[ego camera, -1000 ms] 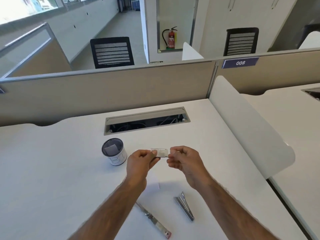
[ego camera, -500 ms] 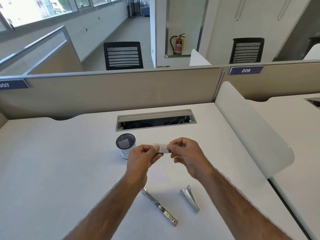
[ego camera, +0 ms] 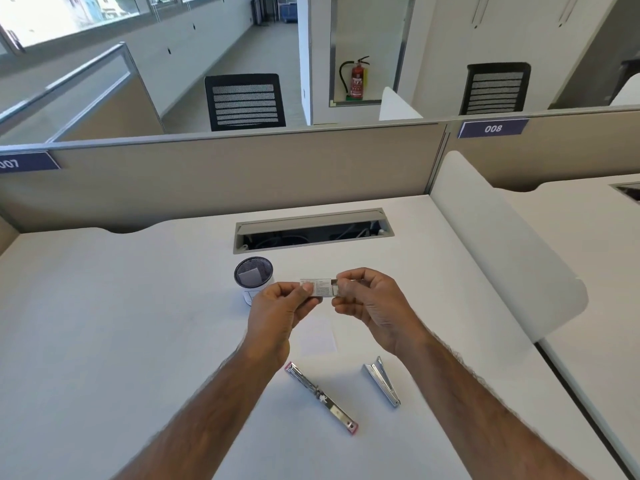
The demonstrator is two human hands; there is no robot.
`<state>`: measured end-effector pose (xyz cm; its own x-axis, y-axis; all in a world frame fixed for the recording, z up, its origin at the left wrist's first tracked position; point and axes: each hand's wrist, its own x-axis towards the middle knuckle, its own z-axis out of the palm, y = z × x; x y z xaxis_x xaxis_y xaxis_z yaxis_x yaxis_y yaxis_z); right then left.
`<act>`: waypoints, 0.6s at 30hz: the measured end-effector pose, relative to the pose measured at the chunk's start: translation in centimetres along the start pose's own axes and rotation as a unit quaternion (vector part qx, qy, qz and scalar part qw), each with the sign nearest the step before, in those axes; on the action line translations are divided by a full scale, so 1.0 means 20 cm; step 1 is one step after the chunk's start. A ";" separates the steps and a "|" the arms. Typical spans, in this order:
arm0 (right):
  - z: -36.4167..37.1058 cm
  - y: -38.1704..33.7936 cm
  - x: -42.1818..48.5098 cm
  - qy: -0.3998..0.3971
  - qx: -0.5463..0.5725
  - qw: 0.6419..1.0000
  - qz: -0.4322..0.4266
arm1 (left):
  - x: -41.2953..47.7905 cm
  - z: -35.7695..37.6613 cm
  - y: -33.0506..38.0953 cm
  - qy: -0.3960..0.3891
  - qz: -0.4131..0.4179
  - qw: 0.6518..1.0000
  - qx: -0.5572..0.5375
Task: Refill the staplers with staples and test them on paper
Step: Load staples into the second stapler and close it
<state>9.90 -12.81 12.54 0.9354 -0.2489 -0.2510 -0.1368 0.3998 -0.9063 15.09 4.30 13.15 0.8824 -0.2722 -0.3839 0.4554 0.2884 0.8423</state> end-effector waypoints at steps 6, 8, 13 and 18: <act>-0.01 0.00 -0.01 -0.002 -0.025 1.000 0.013 | -0.01 0.00 -0.01 -0.003 -0.001 1.000 0.008; -0.02 0.00 0.00 -0.003 -0.012 1.000 0.025 | -0.02 0.01 -0.01 -0.002 -0.003 1.000 0.006; -0.03 0.00 0.00 0.006 -0.008 0.999 0.049 | -0.02 0.01 -0.02 0.001 -0.003 1.000 0.016; -0.03 -0.01 -0.01 0.006 0.024 0.998 0.062 | -0.02 0.01 -0.02 0.009 -0.008 1.000 0.016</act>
<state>9.46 -13.34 12.52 0.9084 -0.2045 -0.3647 -0.2360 0.4693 -0.8509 14.53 4.11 12.94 0.8768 -0.2609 -0.4040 0.4661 0.2544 0.8473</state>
